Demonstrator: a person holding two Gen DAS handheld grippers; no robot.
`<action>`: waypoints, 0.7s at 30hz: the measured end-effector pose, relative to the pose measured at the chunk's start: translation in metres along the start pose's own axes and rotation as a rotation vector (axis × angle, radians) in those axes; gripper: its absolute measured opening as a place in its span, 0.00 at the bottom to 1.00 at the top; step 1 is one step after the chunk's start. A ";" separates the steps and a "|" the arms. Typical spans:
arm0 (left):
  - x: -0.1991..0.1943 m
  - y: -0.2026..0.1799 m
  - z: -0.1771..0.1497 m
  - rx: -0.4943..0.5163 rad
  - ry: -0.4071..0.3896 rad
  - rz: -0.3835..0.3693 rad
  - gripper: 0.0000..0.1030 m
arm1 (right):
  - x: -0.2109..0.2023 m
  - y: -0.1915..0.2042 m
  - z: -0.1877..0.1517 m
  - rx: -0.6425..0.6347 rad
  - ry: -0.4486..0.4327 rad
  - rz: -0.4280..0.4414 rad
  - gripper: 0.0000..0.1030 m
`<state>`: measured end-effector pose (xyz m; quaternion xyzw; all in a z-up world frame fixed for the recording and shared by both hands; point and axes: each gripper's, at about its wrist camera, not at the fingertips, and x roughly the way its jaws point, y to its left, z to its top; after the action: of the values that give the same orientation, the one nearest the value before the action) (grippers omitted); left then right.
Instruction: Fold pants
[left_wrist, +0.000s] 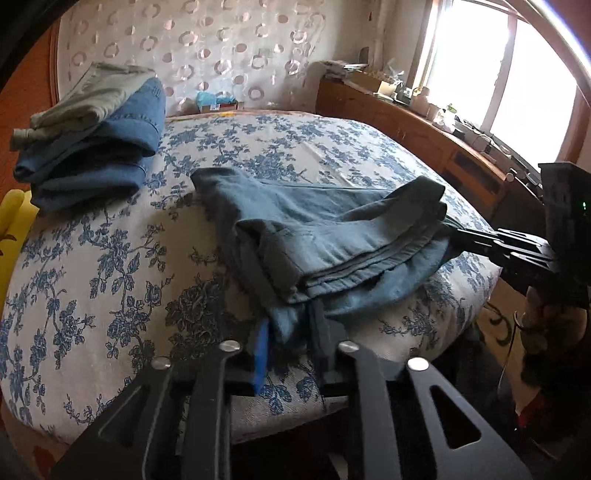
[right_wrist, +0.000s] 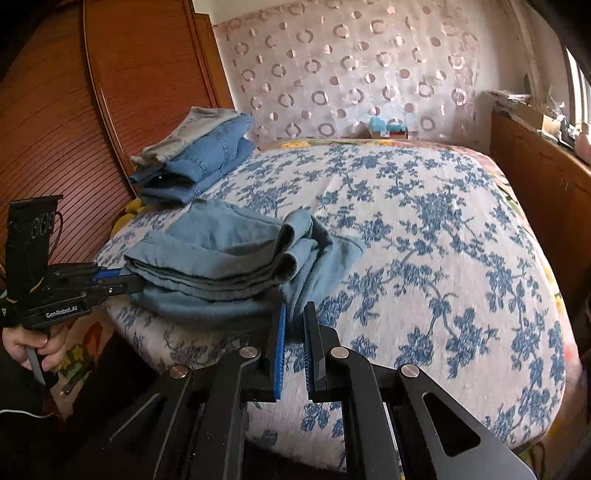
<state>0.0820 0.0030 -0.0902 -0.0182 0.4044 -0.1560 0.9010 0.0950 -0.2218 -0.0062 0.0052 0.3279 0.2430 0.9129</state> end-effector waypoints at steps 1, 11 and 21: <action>0.000 0.001 0.001 0.000 -0.001 0.007 0.27 | 0.000 0.000 0.000 0.001 0.001 -0.002 0.08; 0.006 -0.002 0.015 0.039 0.004 0.025 0.28 | -0.008 0.008 0.002 -0.035 -0.020 -0.044 0.22; 0.016 0.002 0.041 0.028 -0.007 0.030 0.28 | 0.021 0.016 0.021 -0.162 0.072 -0.041 0.23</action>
<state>0.1224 -0.0042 -0.0748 0.0001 0.3991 -0.1479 0.9049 0.1146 -0.1950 0.0008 -0.0839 0.3400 0.2501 0.9027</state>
